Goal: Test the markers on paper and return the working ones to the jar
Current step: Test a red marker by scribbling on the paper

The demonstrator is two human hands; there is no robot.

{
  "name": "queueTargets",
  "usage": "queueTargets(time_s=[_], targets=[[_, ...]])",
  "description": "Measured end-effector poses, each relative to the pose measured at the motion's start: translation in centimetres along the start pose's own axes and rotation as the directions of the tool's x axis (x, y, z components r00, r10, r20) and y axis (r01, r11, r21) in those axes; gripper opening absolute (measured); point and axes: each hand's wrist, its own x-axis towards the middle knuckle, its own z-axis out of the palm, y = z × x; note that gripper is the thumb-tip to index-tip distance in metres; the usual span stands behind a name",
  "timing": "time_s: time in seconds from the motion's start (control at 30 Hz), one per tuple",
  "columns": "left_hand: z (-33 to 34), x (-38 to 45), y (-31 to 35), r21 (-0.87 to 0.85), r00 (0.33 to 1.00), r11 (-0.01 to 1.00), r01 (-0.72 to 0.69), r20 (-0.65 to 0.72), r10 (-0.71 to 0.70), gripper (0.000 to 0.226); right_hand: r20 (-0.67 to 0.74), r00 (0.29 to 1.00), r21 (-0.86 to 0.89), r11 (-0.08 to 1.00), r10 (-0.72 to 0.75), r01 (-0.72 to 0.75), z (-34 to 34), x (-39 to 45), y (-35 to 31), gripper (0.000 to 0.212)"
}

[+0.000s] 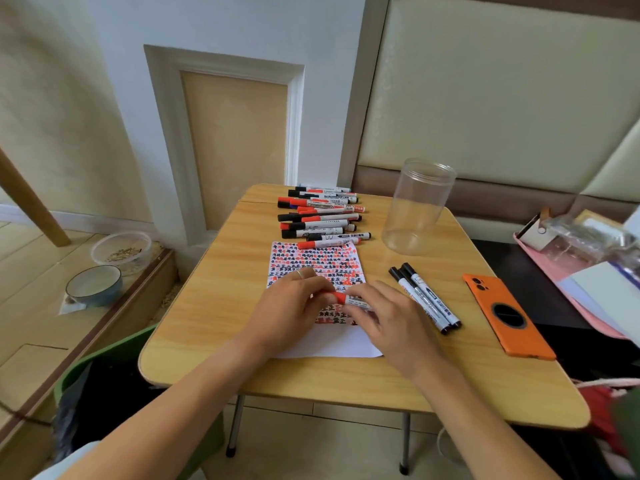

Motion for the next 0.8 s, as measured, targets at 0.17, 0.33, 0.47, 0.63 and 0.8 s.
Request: queueTargets(time_s=[0.17,0.33,0.47,0.63,0.8], targets=[[0.5,0.1,0.3,-0.115,0.986,0.993,-0.022,0.159,0.040,0.030,0.013,0.995,-0.096,0.991,-0.094,0.095,0.0,0.1,-0.3,0.021],[0.9,0.5,0.3,0.066,0.985,0.998,-0.023,0.174,0.012,0.045,0.061,0.997,-0.106,0.993,-0.051,0.057,-0.1,0.3,-0.9,0.024],[0.9,0.8,0.8,0.031,0.987,0.998,-0.055,0.154,0.049,0.041,0.038,0.998,-0.134,0.990,-0.040,0.045,-0.5,0.8,-0.6,0.034],[0.7,1.1,0.8,-0.021,0.987,0.997,-0.068,0.143,0.070,0.044,0.112,0.994,-0.114,0.993,-0.008,0.021,-0.6,0.9,-0.5,0.039],[1.0,1.0,0.6,-0.045,0.987,0.994,-0.100,0.122,0.105,0.043,0.139,0.990,-0.110,0.993,-0.016,0.031,-0.7,1.0,-0.4,0.039]])
